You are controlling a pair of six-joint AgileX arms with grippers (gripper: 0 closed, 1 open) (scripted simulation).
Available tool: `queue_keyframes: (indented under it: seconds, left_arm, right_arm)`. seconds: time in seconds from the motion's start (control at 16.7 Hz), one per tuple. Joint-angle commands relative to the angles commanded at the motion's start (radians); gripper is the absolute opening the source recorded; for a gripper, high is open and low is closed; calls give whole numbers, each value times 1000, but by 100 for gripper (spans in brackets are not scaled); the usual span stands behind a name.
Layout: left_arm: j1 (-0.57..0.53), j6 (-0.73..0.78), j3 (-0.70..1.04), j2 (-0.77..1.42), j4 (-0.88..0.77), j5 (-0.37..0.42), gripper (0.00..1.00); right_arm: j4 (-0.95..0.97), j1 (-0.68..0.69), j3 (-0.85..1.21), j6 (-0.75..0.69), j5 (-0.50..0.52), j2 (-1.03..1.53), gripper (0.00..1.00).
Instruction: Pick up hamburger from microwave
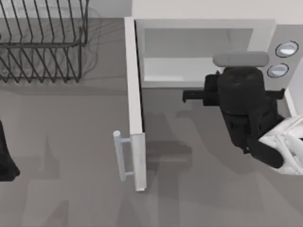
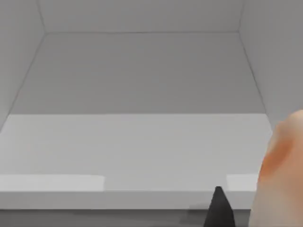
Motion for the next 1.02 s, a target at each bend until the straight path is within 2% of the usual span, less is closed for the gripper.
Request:
queue_keyframes:
  seconds: [0.42,0.78,1.02]
  left_arm:
    - [0,0,0,0,0,0,100]
    - [0,0,0,0,0,0,100]
    - [0,0,0,0,0,0,100]
  right_arm:
    - [389,3,-114,-5,21,258,0]
    - [424,2,-130,-7,23,286,0]
    - [424,2,-130,-7,23,286,30]
